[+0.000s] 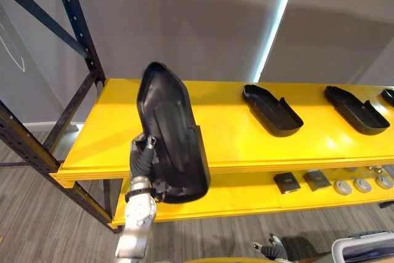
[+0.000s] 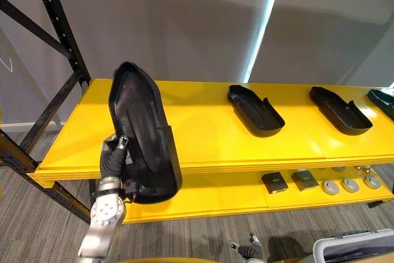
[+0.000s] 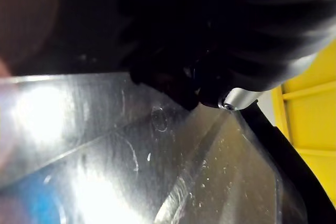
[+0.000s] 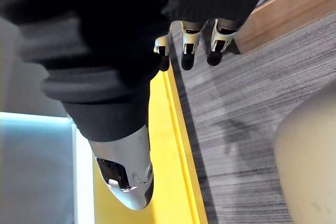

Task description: Walk over and take plastic housings, then place them on the shelf

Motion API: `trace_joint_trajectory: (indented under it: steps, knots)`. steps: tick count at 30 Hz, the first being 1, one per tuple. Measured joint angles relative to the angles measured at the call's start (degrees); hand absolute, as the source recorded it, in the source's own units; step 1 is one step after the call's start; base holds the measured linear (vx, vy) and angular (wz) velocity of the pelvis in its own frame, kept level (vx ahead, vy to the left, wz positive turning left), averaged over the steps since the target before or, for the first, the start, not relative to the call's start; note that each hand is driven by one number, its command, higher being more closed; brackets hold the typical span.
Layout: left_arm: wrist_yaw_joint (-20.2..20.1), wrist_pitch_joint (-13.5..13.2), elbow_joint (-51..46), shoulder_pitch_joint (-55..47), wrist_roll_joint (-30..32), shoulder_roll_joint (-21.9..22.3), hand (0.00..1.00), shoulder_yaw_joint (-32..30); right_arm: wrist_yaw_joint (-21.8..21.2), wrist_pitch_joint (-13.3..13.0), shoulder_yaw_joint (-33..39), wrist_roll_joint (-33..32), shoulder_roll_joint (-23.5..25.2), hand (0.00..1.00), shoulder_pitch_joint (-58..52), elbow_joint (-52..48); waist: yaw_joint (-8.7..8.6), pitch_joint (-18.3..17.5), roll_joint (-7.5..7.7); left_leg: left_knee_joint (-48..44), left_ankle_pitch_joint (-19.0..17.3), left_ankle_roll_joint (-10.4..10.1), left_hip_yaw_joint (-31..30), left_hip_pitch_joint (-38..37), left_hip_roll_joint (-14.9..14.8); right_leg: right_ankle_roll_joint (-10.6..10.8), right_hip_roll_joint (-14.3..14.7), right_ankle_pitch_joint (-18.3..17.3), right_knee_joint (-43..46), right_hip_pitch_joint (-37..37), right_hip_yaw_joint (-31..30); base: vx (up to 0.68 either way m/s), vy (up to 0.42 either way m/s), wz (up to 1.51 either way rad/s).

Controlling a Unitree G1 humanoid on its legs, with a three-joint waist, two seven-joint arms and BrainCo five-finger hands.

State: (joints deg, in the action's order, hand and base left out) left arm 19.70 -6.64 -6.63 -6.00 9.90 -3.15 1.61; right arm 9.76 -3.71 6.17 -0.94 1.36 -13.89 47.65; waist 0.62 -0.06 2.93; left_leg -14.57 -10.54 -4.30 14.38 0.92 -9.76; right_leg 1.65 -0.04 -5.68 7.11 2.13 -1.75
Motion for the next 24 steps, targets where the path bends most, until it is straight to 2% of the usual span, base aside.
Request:
trace_joint_trajectory:
  steps: [3,6,10,13,18,21,24]
  knots:
    - [0.7,1.2,4.7,6.3,0.6,-2.3,1.0,-2.1,-0.1,0.0,0.1,0.6,0.0,0.0,0.2,0.4,-0.19,-0.3,0.13,1.0,0.8,0.1,0.0,-0.3,0.6,0.0,-0.1,0.5,-1.1,-0.1,0.0,0.02,0.005,-0.01]
    - [0.9,2.6,12.7,11.4,0.8,-4.9,1.0,-4.6,-1.2,0.1,0.0,1.0,-0.2,0.0,1.0,0.6,-1.41,-0.4,-0.17,4.1,2.6,0.1,0.4,-1.8,1.5,-0.1,-0.1,0.8,-1.7,0.1,-0.1,0.04,-0.006,-0.01]
    - [1.7,4.8,22.1,17.0,0.8,-7.9,1.0,-6.2,-1.5,0.0,0.1,1.1,-0.9,0.0,1.9,0.6,-2.31,-0.1,-1.32,7.3,4.7,0.0,0.7,-2.1,1.7,-0.4,0.1,2.6,-2.8,-0.8,-0.6,-0.01,-0.01,-0.05]
    - [1.7,6.1,27.4,20.4,0.8,-10.6,1.0,-6.8,-2.2,0.0,0.1,1.3,-1.3,0.0,2.5,1.1,-2.83,0.0,-1.57,9.4,6.3,-0.1,1.2,-2.3,1.7,-0.6,0.3,4.1,-3.5,-1.8,-1.4,-0.06,-0.016,-0.12]
    - [1.7,6.9,34.1,25.4,0.8,-12.1,1.0,-6.9,-2.3,-0.1,0.0,1.3,-1.3,0.0,2.5,1.1,-3.04,0.1,-1.4,11.7,8.2,0.0,1.4,-2.1,2.2,-0.7,0.0,4.8,-3.6,-3.3,-1.8,-0.11,-0.016,-0.06]
    - [1.6,7.5,34.6,25.6,0.9,-13.3,1.0,-7.0,-2.4,-0.3,0.1,1.3,-1.3,0.0,2.7,1.0,-3.36,0.5,-1.32,15.9,10.4,-0.7,1.4,-3.0,3.0,-0.4,0.0,5.1,-3.6,-4.6,-2.3,-0.14,-0.023,-0.04]
    - [1.6,8.2,39.4,28.2,0.9,-13.5,1.0,-7.8,-2.4,-0.3,0.1,1.3,-1.2,0.0,2.7,1.0,-3.17,0.8,-1.04,19.1,12.5,-1.0,1.3,-3.9,3.3,-0.2,0.4,4.8,-4.4,-4.9,-2.9,-0.09,-0.029,-0.02]
